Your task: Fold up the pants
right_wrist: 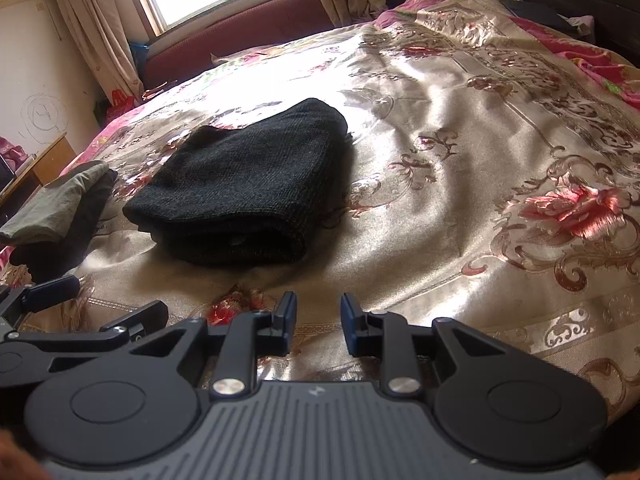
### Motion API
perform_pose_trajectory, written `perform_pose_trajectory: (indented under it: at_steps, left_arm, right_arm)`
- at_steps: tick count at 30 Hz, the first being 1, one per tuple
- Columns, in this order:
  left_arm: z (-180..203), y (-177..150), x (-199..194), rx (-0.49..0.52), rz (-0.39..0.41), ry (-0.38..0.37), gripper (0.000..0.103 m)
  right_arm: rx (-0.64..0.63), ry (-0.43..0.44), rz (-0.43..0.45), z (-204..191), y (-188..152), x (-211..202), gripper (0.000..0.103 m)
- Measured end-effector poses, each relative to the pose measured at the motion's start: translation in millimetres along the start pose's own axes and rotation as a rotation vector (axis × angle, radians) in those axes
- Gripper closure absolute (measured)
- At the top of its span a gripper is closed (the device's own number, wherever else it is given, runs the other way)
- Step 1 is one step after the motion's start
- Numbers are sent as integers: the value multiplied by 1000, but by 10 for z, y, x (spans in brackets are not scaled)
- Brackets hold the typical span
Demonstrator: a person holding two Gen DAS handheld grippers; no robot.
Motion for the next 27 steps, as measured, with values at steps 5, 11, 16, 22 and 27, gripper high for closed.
perform_pose_trajectory:
  at_steps: [5,11,16,22,27]
  left_arm:
    - [13,-56,15,-4,-19,-6,0]
    - [-34,-137,52,-20,-48,-13,0]
    - [-94,-191,110,-42,-78,-8,0]
    - [-105,-198,124,-54,-83,-12,0]
    - [-70,-216,138,-42,-91,-21,0]
  right_arm:
    - [-26,0,-5,-41,-20,-4,77]
    - [-33,-8,-19,-42,-46,17,76]
    - [-51,-6,-33,-87,-75,38,76]
    - [-68,-2,-45,-111,-95,54,72]
    - [-77,2,-46,-127,-100,57,72]
Point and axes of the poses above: each gripper's, at about its wrist camera, not at the fingertips, and x roughly the way its jaws point, z to its right, y to its top, the point moved 6 cm from there along x, roughly the way its jaws point, and after that the axes turned 15 degrees about y, right-handed, at the moved point
